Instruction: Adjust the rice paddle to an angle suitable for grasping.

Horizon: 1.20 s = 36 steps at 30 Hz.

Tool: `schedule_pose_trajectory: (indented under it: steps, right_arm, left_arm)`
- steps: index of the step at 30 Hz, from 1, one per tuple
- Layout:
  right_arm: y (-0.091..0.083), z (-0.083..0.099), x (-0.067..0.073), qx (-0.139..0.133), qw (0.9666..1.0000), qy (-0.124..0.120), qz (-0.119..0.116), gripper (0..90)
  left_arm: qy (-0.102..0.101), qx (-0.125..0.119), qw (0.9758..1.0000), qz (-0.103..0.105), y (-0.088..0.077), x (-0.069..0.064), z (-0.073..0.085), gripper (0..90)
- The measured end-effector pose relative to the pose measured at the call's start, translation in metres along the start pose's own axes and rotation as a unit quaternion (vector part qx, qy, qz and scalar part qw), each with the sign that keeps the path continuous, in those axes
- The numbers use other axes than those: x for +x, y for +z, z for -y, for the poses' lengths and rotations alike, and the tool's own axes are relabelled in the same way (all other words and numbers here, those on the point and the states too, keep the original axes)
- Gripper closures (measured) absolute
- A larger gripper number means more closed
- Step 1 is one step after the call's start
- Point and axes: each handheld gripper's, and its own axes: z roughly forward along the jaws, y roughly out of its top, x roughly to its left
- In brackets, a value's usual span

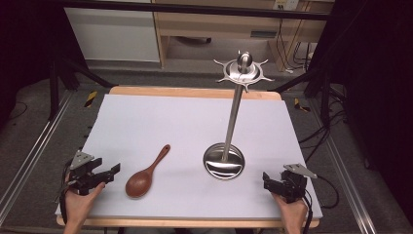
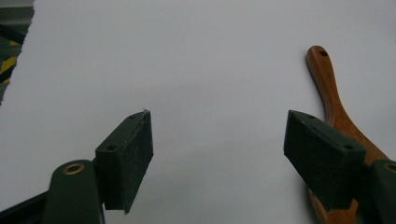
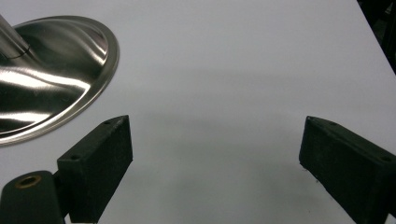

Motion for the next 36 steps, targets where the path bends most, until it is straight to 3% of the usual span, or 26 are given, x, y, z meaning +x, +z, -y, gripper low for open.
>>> schedule_pose_trajectory:
  steps: [18, 36]
  right_arm:
    - [-0.001, 0.0, 0.004, 0.002, 0.9999, -0.013, 0.006, 10.1]
    - [0.0, 0.001, 0.008, 0.008, 0.9996, -0.025, 0.006, 10.0]
  left_arm:
    - [0.015, -0.006, 0.9994, 0.031, -0.009, -0.016, -0.011, 29.3]
    - [0.041, 0.015, 0.997, 0.064, -0.007, -0.034, -0.022, 33.8]
